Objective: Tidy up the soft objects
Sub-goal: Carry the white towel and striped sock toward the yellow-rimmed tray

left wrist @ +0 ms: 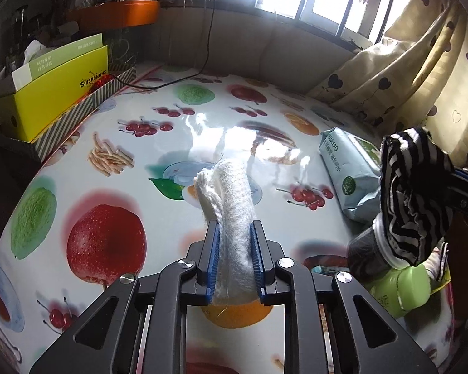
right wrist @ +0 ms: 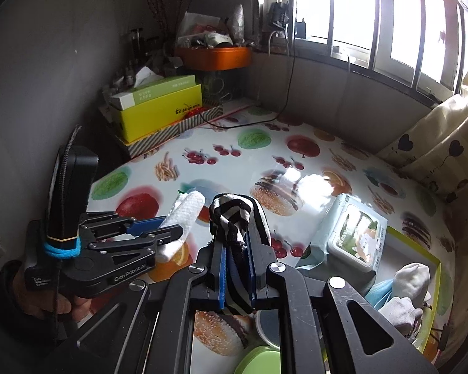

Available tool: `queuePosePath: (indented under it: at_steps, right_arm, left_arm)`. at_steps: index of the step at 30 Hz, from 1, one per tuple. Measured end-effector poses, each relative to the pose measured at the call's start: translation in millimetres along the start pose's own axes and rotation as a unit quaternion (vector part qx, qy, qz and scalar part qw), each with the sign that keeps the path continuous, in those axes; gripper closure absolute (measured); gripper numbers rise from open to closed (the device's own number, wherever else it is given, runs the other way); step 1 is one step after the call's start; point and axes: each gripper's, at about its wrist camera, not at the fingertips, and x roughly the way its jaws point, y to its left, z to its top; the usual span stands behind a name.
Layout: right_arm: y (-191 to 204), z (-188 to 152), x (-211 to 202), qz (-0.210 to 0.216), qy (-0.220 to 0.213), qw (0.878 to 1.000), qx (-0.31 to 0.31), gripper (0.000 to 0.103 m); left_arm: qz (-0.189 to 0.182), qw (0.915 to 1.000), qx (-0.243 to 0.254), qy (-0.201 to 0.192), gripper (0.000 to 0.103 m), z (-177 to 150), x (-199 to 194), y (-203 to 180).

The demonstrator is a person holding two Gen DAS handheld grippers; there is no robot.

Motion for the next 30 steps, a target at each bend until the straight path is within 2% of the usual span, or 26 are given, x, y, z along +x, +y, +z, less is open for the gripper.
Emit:
queuePosePath:
  at_steps: [7,12,30]
  right_arm:
    - [-6.3,-9.9,-27.6,-0.005,-0.034,0.999,0.026,0.093]
    - [-17.5,-19.7,-48.6,-0.018,-0.054,0.997,0.05,0.093]
    - [-51.4,-49.8,-97.5,-0.056,-0.095,0.989,0.103,0.093]
  left_arm:
    - [-0.024,0.9983,0.02,-0.048,0.083,2.8,-41.5,-23.4]
    - [-0.04,0.9962,0.037,-0.068,0.083,4.5,-56.9,-39.8]
    - [-0.078,0.9898,0.085,-0.083,0.083,4.3,-69.2,-90.5]
